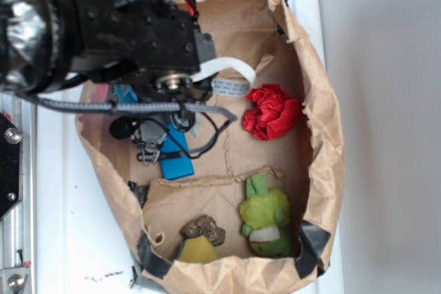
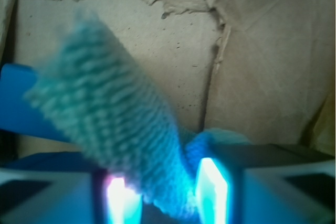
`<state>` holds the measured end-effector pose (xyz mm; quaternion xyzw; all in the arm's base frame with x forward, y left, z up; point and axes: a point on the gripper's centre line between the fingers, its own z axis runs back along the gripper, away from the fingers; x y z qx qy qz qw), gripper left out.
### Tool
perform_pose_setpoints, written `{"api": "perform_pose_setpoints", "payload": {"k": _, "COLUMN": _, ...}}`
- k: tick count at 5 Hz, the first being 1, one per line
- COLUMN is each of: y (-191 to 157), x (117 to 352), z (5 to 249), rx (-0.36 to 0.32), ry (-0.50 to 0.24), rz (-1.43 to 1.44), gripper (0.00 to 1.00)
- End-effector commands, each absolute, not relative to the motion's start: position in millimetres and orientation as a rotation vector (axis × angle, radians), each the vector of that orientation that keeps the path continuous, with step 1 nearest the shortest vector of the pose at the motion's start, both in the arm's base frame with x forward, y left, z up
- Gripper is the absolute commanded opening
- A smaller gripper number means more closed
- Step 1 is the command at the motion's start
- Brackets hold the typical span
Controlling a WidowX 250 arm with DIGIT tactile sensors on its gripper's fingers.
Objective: Grab the blue cloth.
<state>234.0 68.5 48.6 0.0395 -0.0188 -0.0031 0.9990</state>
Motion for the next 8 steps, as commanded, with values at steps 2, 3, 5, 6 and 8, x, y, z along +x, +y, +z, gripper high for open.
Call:
{"api": "perform_pose_setpoints", "payload": {"k": 2, "y": 74, "x": 241, "z": 68, "rx": 0.089, "ry": -0.112, "rz": 0.005, "gripper": 0.0}}
{"api": "perform_pose_setpoints", "payload": {"k": 3, "y": 77, "x": 258, "z": 79, "rx": 0.073, "ry": -0.121, "rz": 0.016, "gripper": 0.0}}
{"api": "perform_pose_setpoints", "payload": {"k": 5, "y": 76, "x": 298, "z": 143, "rx": -0.064, "ry": -0.144, "rz": 0.095, "gripper": 0.0}}
{"api": "perform_pose_setpoints", "payload": {"k": 6, "y": 66, "x": 299, "z": 168, "rx": -0.114, "ry": -0.168, "rz": 0.091, "gripper": 0.0}}
{"api": "perform_pose_setpoints", "payload": {"k": 8, "y": 49, "x": 288, "z": 189, "rx": -0.115, "ry": -0.257, "rz": 0.067, "gripper": 0.0}}
